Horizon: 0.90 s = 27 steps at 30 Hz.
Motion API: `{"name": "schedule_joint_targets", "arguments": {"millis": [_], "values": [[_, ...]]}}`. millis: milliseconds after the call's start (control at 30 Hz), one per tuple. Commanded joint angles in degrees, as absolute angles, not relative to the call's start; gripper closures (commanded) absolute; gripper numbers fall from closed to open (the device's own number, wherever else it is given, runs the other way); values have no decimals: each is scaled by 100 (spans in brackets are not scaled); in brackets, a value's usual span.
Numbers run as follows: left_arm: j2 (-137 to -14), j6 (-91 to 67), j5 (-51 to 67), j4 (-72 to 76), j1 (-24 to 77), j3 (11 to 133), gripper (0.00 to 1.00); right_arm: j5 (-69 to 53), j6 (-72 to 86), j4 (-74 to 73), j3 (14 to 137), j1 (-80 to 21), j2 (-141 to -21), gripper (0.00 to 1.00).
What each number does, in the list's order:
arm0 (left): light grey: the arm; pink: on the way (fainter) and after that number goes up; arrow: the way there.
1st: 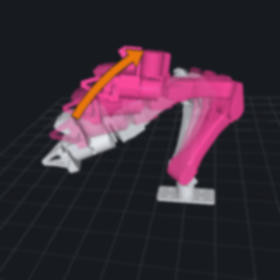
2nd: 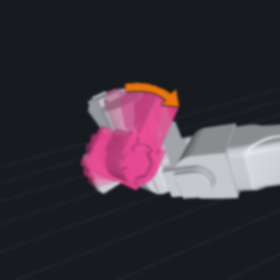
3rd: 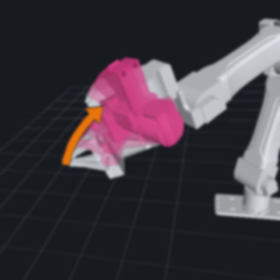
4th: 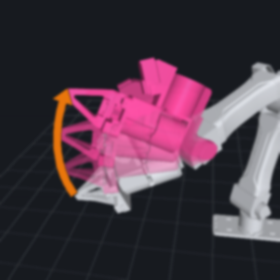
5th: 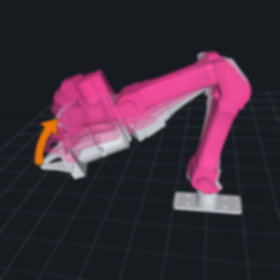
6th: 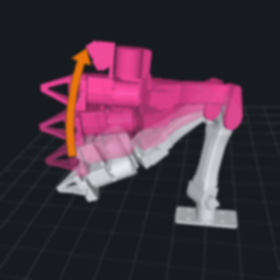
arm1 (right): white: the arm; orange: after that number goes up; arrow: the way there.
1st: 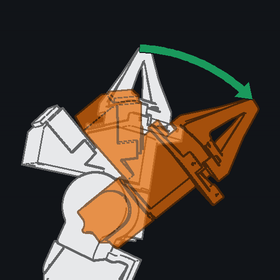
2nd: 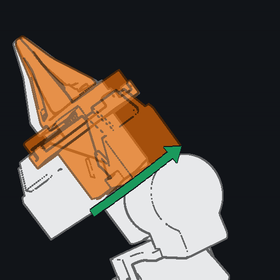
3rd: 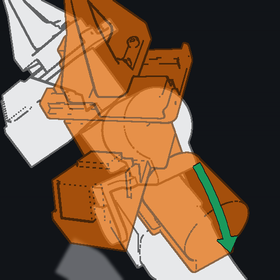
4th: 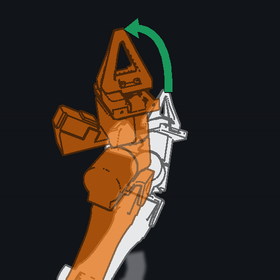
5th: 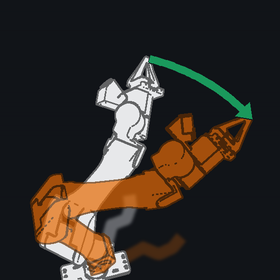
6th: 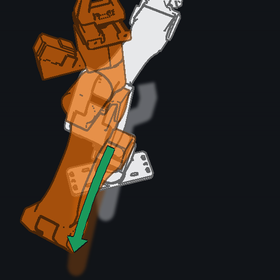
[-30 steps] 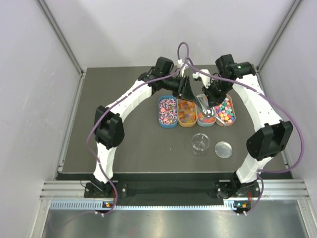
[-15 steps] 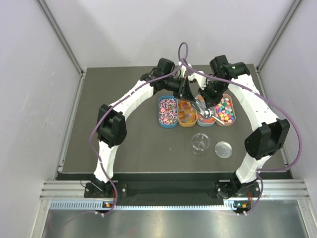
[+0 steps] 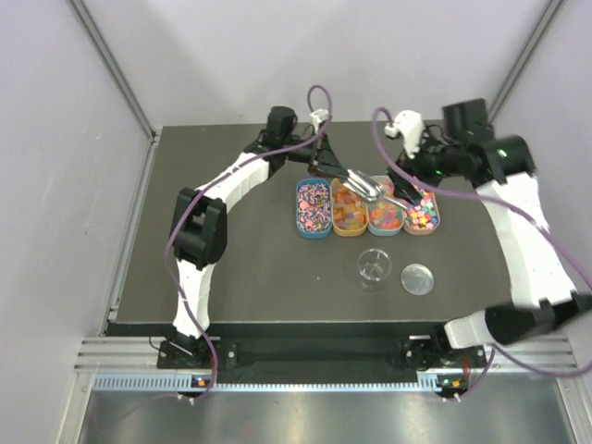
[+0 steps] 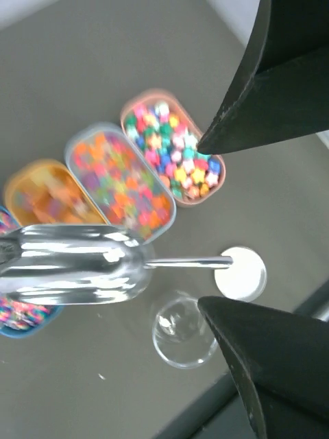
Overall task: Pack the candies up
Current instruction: Pick up the spatula from the center of the board.
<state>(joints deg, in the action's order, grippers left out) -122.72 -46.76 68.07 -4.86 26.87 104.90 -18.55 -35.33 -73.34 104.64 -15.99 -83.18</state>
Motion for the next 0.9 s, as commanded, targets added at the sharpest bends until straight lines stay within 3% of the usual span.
{"name": "schedule_joint_targets", "arguments": {"millis": [0, 100, 167, 267, 333, 467, 867], "values": [[-11856, -6231, 7926, 1581, 2294, 10424, 100, -2162, -3200, -6235, 9750, -1494, -7201, 8], [-11962, -7022, 8112, 2381, 2180, 10257, 100, -2538, -3050, -4296, 8581, -1503, -6304, 13], [-12032, -6979, 8261, 2356, 2153, 10371, 100, -2540, -2936, -4087, 8324, -1520, -6196, 16], [-11997, -6961, 8367, 2347, 2171, 10415, 100, -2540, -3005, -5077, 9144, -1521, -7029, 17], [-11945, -6952, 8428, 2320, 2197, 10345, 100, -2907, -3129, -5694, 9543, -1442, -7521, 28], [-11804, -6961, 8543, 2320, 2189, 10195, 100, -3357, -3050, -5344, 9527, -1397, -7567, 27], [-11856, -6803, 8525, 2408, 2101, 9914, 100, -3489, -3094, -6768, 11118, -1415, -8271, 31]]}}
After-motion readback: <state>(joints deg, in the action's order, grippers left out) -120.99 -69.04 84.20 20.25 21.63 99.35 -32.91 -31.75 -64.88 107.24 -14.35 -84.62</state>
